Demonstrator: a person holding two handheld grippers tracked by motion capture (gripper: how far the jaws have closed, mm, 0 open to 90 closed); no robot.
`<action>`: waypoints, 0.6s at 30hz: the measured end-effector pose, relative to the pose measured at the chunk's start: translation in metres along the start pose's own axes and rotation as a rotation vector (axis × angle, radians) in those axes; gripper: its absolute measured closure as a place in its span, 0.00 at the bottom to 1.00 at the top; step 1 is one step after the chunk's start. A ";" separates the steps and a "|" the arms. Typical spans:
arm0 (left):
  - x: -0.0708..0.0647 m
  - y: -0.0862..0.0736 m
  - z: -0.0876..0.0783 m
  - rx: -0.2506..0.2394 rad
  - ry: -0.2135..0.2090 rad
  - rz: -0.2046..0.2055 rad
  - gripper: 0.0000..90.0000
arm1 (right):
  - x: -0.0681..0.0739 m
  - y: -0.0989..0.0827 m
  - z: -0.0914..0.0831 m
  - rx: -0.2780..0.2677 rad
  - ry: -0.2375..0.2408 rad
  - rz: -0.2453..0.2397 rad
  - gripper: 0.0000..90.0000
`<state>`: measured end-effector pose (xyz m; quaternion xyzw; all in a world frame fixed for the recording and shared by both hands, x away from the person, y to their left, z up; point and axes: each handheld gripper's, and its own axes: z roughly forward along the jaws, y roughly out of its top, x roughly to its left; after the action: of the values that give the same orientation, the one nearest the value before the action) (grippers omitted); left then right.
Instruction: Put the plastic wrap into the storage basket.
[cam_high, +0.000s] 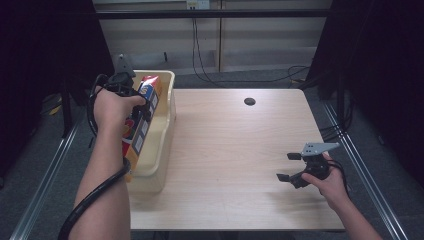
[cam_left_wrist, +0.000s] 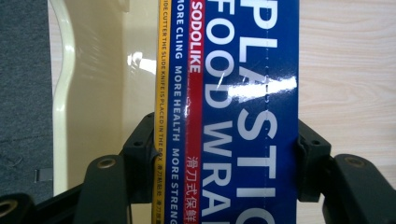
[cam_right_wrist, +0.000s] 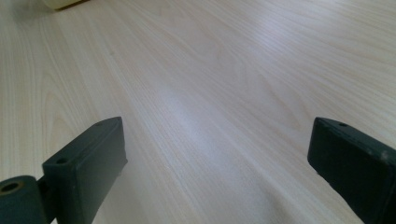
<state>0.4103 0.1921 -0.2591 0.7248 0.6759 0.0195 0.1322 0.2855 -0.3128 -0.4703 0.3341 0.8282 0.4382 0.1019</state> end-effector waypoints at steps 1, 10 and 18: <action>0.001 0.000 0.001 0.004 -0.003 0.000 0.44 | 0.000 0.000 0.000 0.002 0.002 0.001 0.05; 0.004 -0.002 0.014 0.025 -0.013 -0.009 0.44 | 0.000 0.000 0.000 0.000 -0.001 -0.001 0.05; 0.003 -0.003 0.026 0.047 -0.010 -0.009 0.44 | 0.001 0.000 0.001 0.003 0.005 -0.003 0.05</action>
<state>0.4127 0.1914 -0.2850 0.7246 0.6788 -0.0008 0.1187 0.2854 -0.3120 -0.4705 0.3321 0.8295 0.4377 0.1000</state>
